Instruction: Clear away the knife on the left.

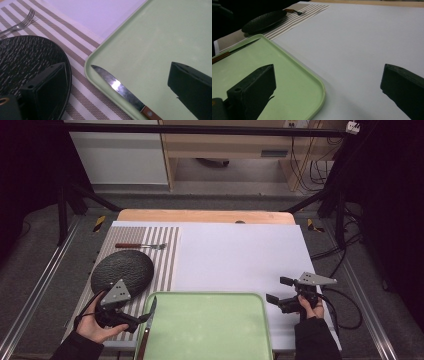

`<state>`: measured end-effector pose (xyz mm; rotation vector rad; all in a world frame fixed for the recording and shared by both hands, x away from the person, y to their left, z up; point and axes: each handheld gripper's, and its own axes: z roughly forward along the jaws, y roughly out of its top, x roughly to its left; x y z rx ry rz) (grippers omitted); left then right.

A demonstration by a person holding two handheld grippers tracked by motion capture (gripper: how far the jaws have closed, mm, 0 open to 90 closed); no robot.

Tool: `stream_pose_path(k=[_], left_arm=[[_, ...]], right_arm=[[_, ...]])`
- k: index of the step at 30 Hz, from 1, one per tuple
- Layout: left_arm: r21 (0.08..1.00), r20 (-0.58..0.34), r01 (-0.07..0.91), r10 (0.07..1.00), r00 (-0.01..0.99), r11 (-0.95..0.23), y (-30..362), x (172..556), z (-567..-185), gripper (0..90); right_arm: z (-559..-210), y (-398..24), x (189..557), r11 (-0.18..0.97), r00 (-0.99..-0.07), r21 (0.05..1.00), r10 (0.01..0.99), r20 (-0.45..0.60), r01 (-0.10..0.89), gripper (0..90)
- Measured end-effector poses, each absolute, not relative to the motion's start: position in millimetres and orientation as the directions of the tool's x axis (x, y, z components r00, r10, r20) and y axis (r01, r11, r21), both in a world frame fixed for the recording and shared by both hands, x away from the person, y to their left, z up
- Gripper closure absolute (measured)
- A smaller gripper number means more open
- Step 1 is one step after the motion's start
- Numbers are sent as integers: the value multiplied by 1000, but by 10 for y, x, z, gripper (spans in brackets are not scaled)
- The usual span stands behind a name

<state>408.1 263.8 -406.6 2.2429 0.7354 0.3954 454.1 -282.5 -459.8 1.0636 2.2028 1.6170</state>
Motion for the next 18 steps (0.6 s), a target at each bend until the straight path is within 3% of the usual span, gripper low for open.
stream_pose_path(k=[18], left_arm=[[638, 188, 326, 551, 813, -698, 2779, 4370, -3861, 15]], right_arm=[[-4593, -2838, 4538, 134, -716, 896, 656, 240, 424, 2]])
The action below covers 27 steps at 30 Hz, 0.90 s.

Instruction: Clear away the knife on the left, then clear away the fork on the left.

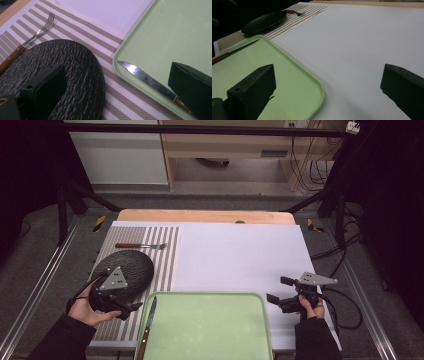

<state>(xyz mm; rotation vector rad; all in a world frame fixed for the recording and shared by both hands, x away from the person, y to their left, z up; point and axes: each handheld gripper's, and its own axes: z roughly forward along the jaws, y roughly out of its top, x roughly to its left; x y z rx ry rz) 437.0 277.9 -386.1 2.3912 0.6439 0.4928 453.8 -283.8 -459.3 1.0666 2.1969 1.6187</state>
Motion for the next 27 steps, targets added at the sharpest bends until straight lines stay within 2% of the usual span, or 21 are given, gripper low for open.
stream_pose_path(k=[17, 27], left_arm=[[540, 298, 293, 504, 811, -789, 2952, 4645, -3806, 15], [515, 340, 293, 505, 793, -806, 3065, 4813, -3788, 15]], right_arm=[[-4597, -2849, 4543, 128, -712, 896, 659, 243, 425, 3], [-4604, -2855, 4545, 131, -712, 895, 659, 243, 427, 3]])
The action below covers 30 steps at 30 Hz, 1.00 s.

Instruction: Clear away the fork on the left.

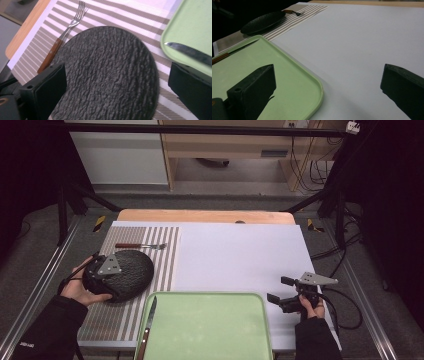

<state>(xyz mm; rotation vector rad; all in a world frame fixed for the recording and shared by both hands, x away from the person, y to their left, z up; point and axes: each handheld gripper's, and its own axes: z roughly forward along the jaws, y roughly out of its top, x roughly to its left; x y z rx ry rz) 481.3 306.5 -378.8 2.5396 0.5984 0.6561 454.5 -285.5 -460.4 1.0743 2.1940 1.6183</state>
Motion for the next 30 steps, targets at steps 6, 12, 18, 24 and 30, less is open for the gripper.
stream_pose_path(k=[6, 12, 18, 24, 30], left_arm=[[494, 364, 320, 526, 768, -809, 3172, 4945, -3798, 16], [485, 395, 325, 535, 747, -812, 3250, 5062, -3748, 16], [479, 430, 309, 527, 733, -821, 3278, 5169, -3720, 16], [462, 455, 312, 524, 720, -830, 3305, 5280, -3729, 16], [437, 494, 334, 534, 686, -835, 3342, 5389, -3768, 16]], right_arm=[[-4610, -2854, 4543, 131, -710, 893, 660, 246, 431, 3], [-4616, -2856, 4546, 134, -710, 893, 661, 242, 429, 3], [-4617, -2858, 4546, 135, -710, 893, 662, 242, 430, 3], [-4620, -2856, 4547, 137, -710, 892, 661, 242, 431, 3], [-4624, -2857, 4549, 137, -710, 892, 662, 242, 431, 3]])
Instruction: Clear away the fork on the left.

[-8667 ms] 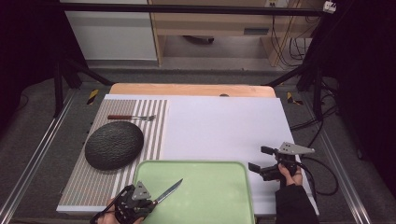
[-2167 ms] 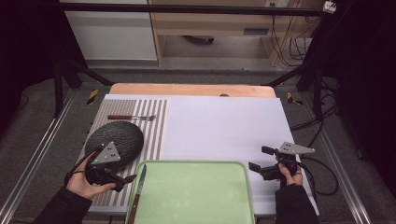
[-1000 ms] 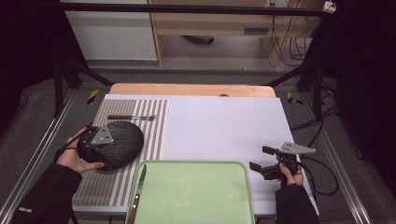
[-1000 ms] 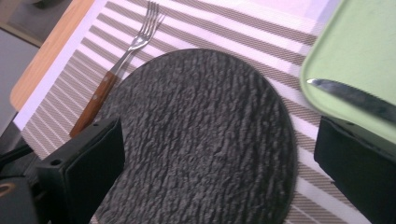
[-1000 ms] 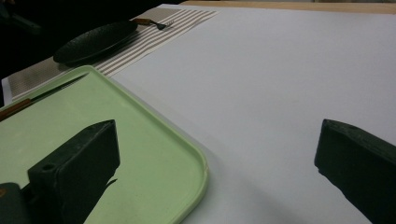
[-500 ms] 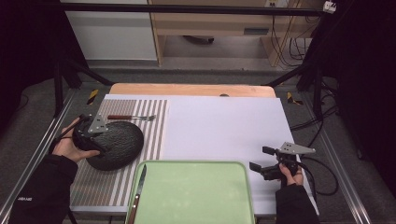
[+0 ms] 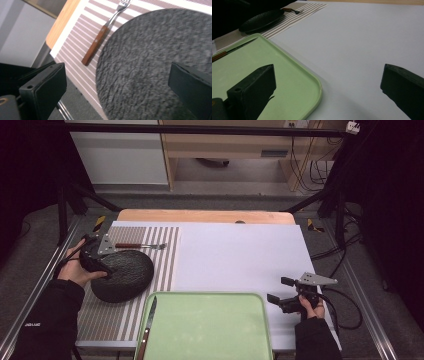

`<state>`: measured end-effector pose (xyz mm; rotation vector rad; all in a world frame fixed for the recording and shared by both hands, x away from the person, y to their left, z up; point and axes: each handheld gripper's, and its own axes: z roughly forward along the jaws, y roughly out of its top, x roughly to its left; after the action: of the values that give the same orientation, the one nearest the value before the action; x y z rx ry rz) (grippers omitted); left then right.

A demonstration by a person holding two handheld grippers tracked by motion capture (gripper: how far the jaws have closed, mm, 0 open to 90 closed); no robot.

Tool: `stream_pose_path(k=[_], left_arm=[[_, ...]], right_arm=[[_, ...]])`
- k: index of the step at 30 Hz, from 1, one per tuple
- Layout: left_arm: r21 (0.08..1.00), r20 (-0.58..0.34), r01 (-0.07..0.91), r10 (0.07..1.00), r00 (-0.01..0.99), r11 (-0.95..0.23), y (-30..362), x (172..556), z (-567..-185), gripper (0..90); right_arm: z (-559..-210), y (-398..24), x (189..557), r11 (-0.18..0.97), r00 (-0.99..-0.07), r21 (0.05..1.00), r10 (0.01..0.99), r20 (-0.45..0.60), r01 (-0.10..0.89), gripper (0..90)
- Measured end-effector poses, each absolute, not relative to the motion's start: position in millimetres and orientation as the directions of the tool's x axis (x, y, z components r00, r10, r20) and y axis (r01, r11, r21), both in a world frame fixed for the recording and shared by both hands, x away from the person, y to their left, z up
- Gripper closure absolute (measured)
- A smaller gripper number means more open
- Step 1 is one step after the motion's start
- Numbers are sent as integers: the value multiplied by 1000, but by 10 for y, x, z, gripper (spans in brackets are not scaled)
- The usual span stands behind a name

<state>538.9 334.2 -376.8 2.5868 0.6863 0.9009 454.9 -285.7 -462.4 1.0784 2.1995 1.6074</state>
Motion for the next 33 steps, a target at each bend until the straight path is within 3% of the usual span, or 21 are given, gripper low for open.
stream_pose_path(k=[5, 15, 33], left_arm=[[441, 519, 333, 540, 663, -833, 3383, 5473, -3794, 16], [366, 570, 348, 503, 649, -863, 3450, 5667, -3865, 22], [293, 631, 246, 380, 677, -924, 3416, 5932, -4029, 55]], right_arm=[[-4627, -2856, 4549, 138, -708, 891, 663, 243, 434, 3], [-4628, -2854, 4549, 138, -708, 890, 663, 242, 434, 3], [-4634, -2849, 4553, 143, -708, 889, 664, 240, 436, 3]])
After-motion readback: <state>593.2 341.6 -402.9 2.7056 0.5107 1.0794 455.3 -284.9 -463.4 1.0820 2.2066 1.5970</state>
